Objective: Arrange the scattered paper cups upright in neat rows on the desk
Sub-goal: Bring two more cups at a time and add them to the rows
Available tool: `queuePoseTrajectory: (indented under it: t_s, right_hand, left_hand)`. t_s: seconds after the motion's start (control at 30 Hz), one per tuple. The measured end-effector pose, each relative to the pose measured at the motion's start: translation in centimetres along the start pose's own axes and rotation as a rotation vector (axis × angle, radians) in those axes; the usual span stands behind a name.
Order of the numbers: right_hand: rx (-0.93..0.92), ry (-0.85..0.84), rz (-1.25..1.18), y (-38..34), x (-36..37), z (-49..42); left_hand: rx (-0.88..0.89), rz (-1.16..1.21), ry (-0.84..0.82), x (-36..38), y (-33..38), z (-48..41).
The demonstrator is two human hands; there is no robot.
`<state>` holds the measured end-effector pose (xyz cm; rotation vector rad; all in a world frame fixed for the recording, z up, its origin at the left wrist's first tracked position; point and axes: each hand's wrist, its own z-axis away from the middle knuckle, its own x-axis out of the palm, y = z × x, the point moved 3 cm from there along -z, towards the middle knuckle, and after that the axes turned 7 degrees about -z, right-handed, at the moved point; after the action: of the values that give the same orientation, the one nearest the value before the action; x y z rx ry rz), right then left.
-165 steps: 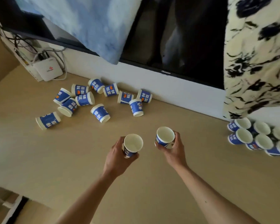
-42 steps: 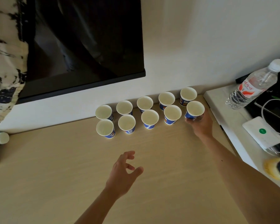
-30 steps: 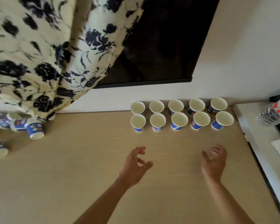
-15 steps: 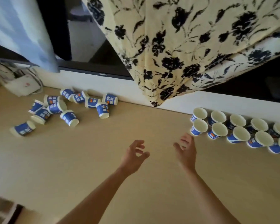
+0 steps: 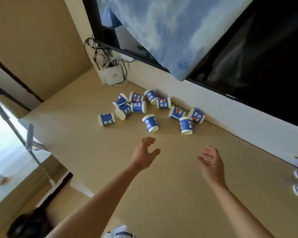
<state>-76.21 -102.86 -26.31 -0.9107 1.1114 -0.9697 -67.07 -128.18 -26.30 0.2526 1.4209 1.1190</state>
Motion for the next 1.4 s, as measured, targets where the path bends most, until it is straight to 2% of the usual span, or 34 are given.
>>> queuePoseTrajectory:
  t_s: [0.2,0.37,0.57,0.67,0.73,0.9,1.13,1.23,1.4]
  right_hand:
    - [-0.057,-0.153,0.137,-2.0,7.2,-0.9]
    - [-0.081,-0.293,0.265,-3.4,12.5,-2.9]
    - [-0.185,-0.438,0.504,-5.7,19.6,-7.2]
    - [-0.265,-0.502,0.715,-6.1,23.1,-9.5]
    - [-0.304,-0.544,0.857,-5.9,24.8,-10.7]
    - [-0.248,-0.597,1.077,-4.0,26.9,-12.5]
    - [-0.305,-0.461,0.947,-2.1,22.4,-9.3]
    - [-0.192,-0.416,0.825,-0.7,18.4,-7.0]
    - [0.018,-0.231,0.443,1.6,9.0,-2.5]
  left_hand:
    - [-0.106,-0.289,0.187,-9.4,-7.5,-6.8]
    - [-0.152,-0.498,0.285,-14.0,-11.1,-12.0]
    - [-0.154,-0.721,0.189,-15.1,-15.5,-15.5]
    - [-0.106,-0.79,0.157,-14.7,-17.1,-15.8]
    - [-0.06,-0.792,0.162,-14.4,-17.7,-15.3]
    - [0.028,-0.737,0.138,-13.5,-18.2,-12.9]
    - [0.09,-0.461,0.075,-10.4,-14.1,-8.2]
    - [0.12,-0.362,0.055,-7.8,-11.1,-6.3]
    - [0.225,-0.242,-0.012,-1.7,-4.8,-3.2]
